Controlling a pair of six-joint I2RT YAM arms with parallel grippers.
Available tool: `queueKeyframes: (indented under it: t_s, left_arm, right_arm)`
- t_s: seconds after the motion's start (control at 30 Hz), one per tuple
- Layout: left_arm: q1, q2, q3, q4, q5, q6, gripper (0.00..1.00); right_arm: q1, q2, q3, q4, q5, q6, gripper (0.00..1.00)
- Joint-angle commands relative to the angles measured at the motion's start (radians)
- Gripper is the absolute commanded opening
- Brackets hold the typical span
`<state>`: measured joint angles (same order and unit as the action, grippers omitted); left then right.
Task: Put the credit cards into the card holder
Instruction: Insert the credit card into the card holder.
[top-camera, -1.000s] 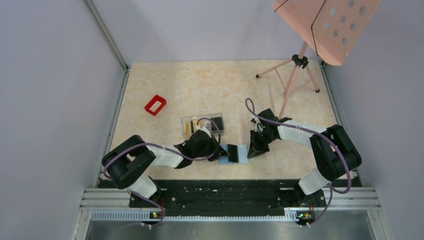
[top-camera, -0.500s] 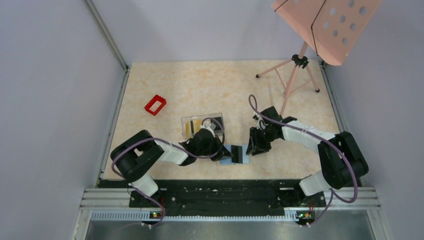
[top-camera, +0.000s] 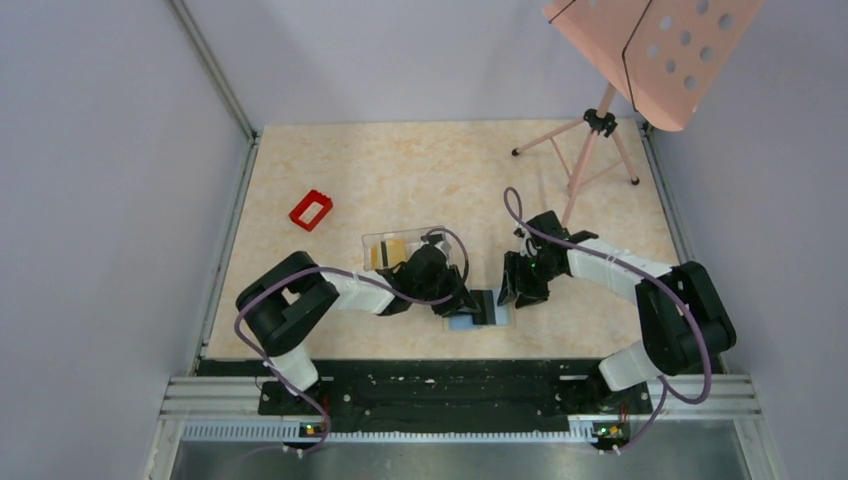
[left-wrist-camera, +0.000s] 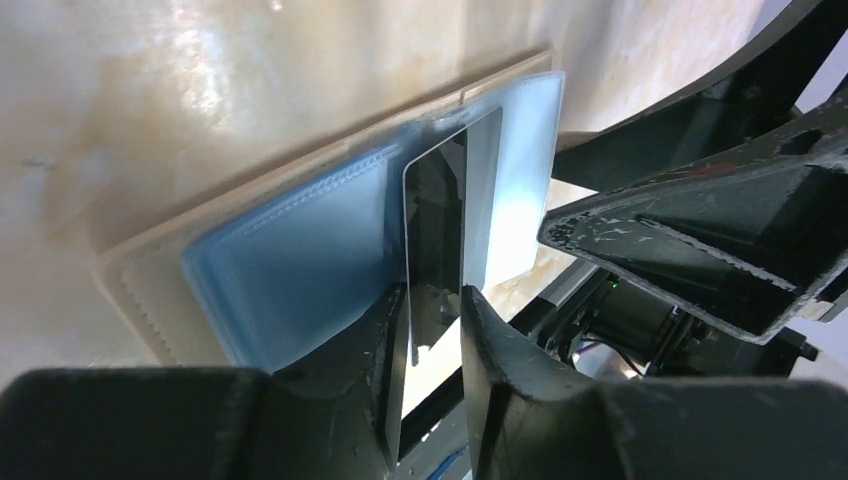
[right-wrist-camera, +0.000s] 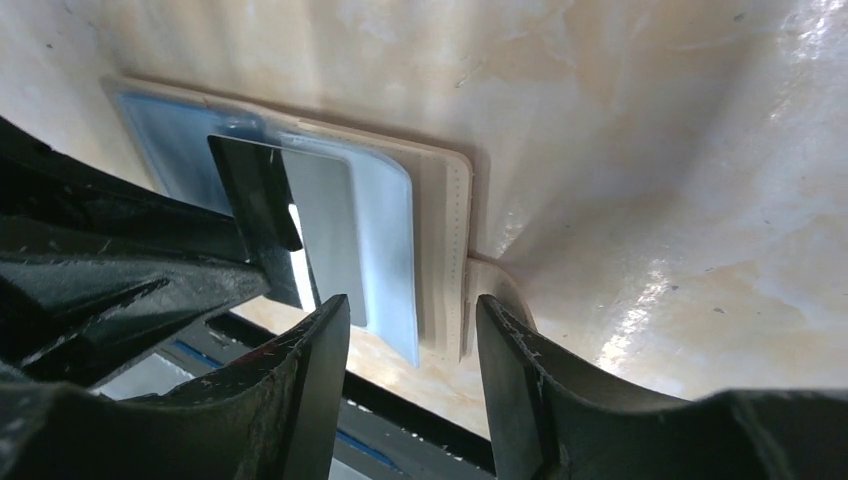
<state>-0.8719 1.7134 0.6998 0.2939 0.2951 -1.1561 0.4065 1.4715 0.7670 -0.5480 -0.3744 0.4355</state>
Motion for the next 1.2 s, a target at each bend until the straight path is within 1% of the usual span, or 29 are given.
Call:
queueKeyframes:
  t_s: [0.0, 0.03, 0.2, 0.47, 0.57, 0.67, 0.77, 0.93, 1.1, 1.17]
  left_arm:
    - [-0.016, 0.038, 0.093, -0.109, 0.021, 0.068, 0.39]
    - [-0.018, 0.047, 0.114, -0.126, 0.025, 0.078, 0.43]
    - [-0.031, 0.113, 0.209, -0.187, 0.059, 0.114, 0.47]
    - [-0.054, 0.176, 0.304, -0.190, 0.133, 0.158, 0.48]
    - [-0.055, 0.140, 0.287, -0.199, 0.114, 0.168, 0.50]
    - [-0.055, 0.086, 0.277, -0.262, 0.054, 0.197, 0.54]
    - [-0.052, 0.025, 0.255, -0.322, 0.010, 0.215, 0.56]
    - [-0.041, -0.043, 0.206, -0.317, -0.009, 0.209, 0.58]
    - [-0.019, -0.098, 0.159, -0.310, -0.015, 0.197, 0.59]
    - [-0.009, -0.119, 0.132, -0.308, -0.019, 0.190, 0.56]
  right_arm:
    - [-0.013, 0.026, 0.004, -0.007, 0.019, -0.024, 0.50]
    - [-0.013, 0.030, 0.000, -0.004, 0.015, -0.024, 0.50]
    - [-0.018, 0.047, 0.000, 0.007, -0.008, -0.030, 0.50]
    - [-0.018, 0.037, -0.001, 0.021, -0.058, -0.033, 0.47]
    - [-0.019, 0.017, 0.008, 0.009, -0.052, -0.040, 0.48]
    - [-0.018, -0.001, 0.030, -0.018, -0.037, -0.053, 0.50]
    - [-0.019, -0.022, 0.062, -0.062, -0.002, -0.073, 0.58]
    - [-0.018, -0.058, 0.125, -0.124, 0.040, -0.108, 0.67]
    - [-0.011, -0.074, 0.168, -0.141, -0.001, -0.108, 0.66]
    - [0.007, -0.068, 0.183, -0.140, -0.016, -0.101, 0.61]
